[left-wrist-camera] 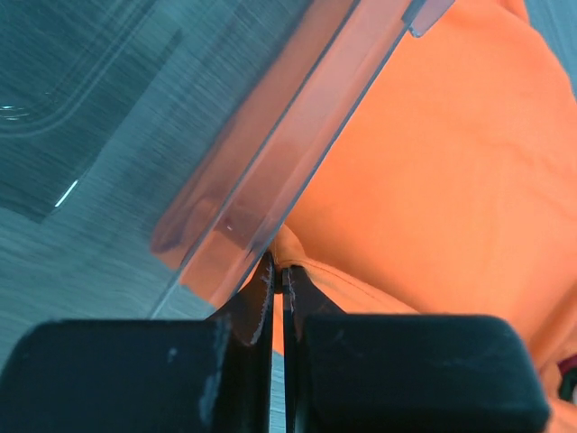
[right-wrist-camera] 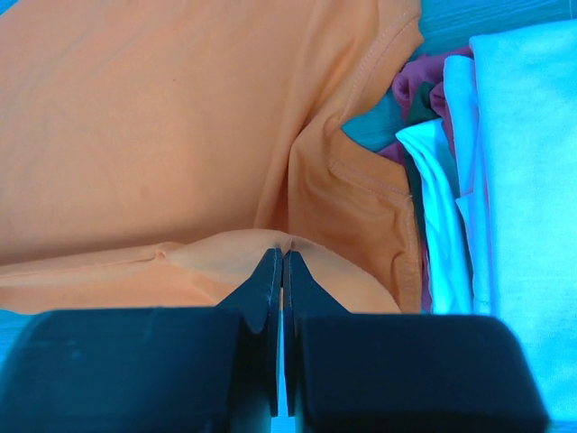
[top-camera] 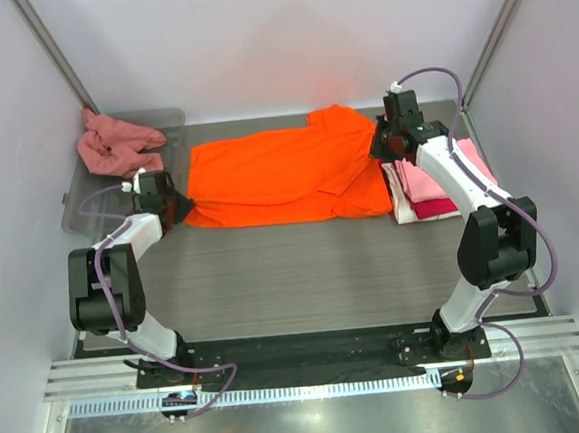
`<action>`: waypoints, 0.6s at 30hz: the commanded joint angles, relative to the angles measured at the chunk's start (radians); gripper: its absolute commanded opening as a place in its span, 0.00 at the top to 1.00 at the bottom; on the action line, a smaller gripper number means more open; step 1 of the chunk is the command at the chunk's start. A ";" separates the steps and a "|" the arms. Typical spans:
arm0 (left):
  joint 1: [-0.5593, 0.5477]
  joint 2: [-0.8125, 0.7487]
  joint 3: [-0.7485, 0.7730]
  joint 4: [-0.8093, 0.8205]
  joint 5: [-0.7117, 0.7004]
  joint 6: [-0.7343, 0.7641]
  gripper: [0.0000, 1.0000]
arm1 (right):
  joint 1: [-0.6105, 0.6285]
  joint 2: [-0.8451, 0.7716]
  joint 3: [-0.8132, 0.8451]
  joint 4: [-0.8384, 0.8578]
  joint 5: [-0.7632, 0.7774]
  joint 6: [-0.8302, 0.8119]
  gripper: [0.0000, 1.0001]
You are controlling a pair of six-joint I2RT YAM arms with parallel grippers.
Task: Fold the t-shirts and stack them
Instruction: Fold the tshirt
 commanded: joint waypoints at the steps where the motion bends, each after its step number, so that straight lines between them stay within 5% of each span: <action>1: 0.051 0.007 -0.020 0.021 -0.022 0.006 1.00 | 0.003 0.016 0.056 0.010 0.006 0.003 0.99; 7: 0.044 0.044 0.014 0.026 0.052 0.012 1.00 | 0.004 0.085 0.120 -0.010 0.005 -0.006 0.99; 18: 0.037 0.041 0.065 -0.046 -0.026 -0.021 1.00 | 0.004 0.186 0.284 -0.056 -0.001 -0.021 0.99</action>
